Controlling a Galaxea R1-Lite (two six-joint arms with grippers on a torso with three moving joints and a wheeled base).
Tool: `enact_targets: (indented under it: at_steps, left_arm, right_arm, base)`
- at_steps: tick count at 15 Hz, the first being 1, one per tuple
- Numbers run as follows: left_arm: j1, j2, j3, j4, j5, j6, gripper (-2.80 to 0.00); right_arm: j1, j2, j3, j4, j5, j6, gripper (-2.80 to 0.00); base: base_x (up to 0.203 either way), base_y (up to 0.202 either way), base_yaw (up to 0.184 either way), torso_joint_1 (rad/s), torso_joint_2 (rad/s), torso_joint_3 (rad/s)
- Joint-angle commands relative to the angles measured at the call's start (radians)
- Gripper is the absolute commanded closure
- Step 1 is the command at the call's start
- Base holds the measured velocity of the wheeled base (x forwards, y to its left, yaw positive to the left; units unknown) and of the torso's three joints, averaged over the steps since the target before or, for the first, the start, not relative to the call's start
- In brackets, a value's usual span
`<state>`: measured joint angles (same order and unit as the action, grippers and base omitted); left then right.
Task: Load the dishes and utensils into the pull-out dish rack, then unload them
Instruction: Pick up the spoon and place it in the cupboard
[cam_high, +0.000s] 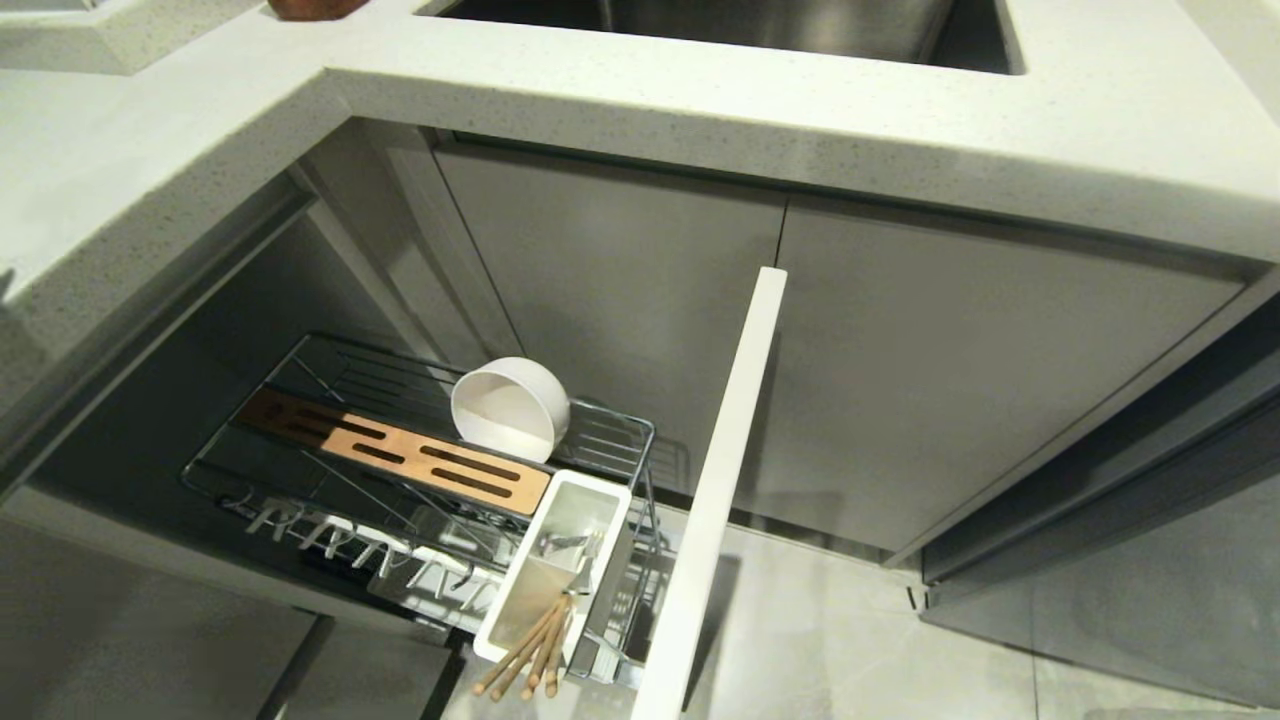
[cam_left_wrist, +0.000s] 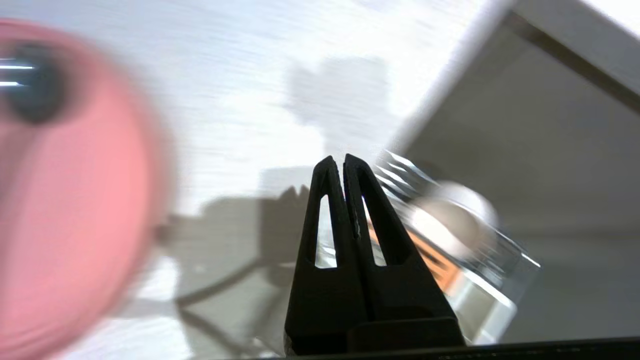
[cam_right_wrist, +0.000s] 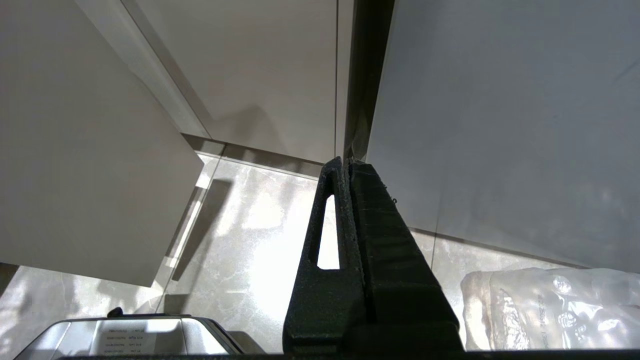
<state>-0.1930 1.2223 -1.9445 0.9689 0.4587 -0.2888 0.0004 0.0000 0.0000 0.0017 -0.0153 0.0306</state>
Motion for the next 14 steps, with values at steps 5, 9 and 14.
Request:
enact_targets:
  at_steps: [5,9,14]
  left_arm:
    - [0.497,-0.042,0.004,0.027,-0.156,0.073,0.00]
    - [0.735,-0.071,0.039,0.037,-0.301,0.109,0.00]
    - [0.981,-0.089,0.098,0.031,-0.316,0.109,0.00]
  right_arm:
    - [0.001,0.000,0.002,0.000,0.000,0.000,0.00]
    - [0.001,0.001,0.002,0.000,0.000,0.000,0.00]
    - [0.001,0.000,0.003,0.000,0.000,0.001,0.00]
  base:
    - [0.000,0.000,0.000,0.000,0.00,0.000]
    - [0.000,0.000,0.000,0.000,0.00,0.000]
    - [0.000,0.000,0.000,0.000,0.00,0.000]
